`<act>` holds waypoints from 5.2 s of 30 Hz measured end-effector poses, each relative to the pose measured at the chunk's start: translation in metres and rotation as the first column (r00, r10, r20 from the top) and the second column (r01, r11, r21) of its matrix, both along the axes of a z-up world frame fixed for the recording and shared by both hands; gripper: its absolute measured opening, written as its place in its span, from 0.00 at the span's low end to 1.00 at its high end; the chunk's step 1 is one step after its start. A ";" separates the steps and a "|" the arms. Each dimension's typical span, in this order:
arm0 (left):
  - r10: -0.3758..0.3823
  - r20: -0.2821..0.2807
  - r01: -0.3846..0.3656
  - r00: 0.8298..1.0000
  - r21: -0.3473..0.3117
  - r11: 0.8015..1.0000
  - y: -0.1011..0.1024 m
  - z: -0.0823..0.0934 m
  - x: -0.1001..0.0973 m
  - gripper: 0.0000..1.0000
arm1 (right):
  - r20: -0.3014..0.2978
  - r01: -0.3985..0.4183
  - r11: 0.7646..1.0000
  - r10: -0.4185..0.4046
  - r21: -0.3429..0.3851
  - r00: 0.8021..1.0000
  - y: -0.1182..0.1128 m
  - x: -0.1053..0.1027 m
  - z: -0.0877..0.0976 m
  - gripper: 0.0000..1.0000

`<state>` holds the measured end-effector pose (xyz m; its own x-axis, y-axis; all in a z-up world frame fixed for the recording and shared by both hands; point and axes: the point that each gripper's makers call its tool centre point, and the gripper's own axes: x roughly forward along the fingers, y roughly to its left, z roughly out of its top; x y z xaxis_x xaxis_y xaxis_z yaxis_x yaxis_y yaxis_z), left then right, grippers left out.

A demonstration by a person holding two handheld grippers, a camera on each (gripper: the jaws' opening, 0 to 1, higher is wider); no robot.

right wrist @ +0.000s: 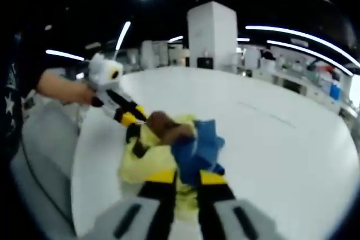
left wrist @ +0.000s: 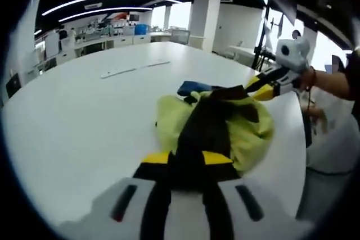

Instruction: Fold the garment on the visible template until the final outline fits inside the template.

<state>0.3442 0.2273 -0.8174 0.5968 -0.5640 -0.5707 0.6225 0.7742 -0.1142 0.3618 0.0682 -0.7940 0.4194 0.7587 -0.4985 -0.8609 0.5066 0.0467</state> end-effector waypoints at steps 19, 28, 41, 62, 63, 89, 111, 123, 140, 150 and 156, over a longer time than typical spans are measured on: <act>0.030 -0.086 -0.032 0.996 -0.023 0.999 0.010 -0.019 0.010 0.14 | 0.018 -0.032 0.996 0.033 -0.083 0.999 0.002 -0.006 -0.007 0.00; 0.012 -0.086 -0.012 0.996 0.004 1.000 0.000 -0.013 -0.001 0.02 | 0.031 -0.008 0.997 0.011 -0.075 0.999 0.002 -0.006 -0.003 0.00; 0.062 0.025 -0.063 0.998 0.077 0.995 0.020 0.008 -0.007 0.00 | 0.073 0.079 0.997 -0.080 0.022 0.994 -0.005 -0.009 0.026 0.00; 0.202 0.256 -0.181 0.946 -0.102 0.978 0.041 0.127 0.001 0.00 | 0.287 0.194 0.981 -0.190 0.015 0.939 -0.053 0.020 0.105 0.00; 0.205 0.266 -0.182 0.942 -0.109 0.977 0.043 0.132 0.003 0.00 | 0.296 0.198 0.980 -0.193 0.012 0.936 -0.054 0.022 0.108 0.00; 0.356 0.359 -0.261 0.863 -0.286 0.922 0.071 0.203 0.080 0.00 | 0.364 0.344 0.938 -0.336 0.044 0.869 -0.086 0.102 0.166 0.00; 0.538 0.121 -0.477 0.834 -0.332 0.814 0.121 0.107 0.191 0.00 | 0.264 0.450 0.893 -0.434 0.003 0.861 -0.060 0.229 0.105 0.00; 0.549 0.040 -0.520 0.835 -0.269 0.811 0.120 0.053 0.234 0.00 | 0.152 0.526 0.845 -0.510 -0.098 0.847 -0.055 0.268 0.026 0.00; 0.550 0.019 -0.545 0.835 -0.103 0.832 0.140 0.009 0.238 0.07 | 0.038 0.516 0.836 -0.519 -0.184 0.854 -0.057 0.274 -0.028 0.00; 0.560 0.063 -0.548 0.826 -0.144 0.824 0.137 0.030 0.229 0.44 | -0.099 0.589 0.793 -0.605 -0.153 0.790 -0.063 0.252 -0.017 0.29; 0.497 0.123 -0.486 0.859 -0.110 0.867 0.139 0.037 0.210 0.60 | -0.079 0.587 0.807 -0.590 -0.063 0.803 -0.063 0.222 0.015 0.44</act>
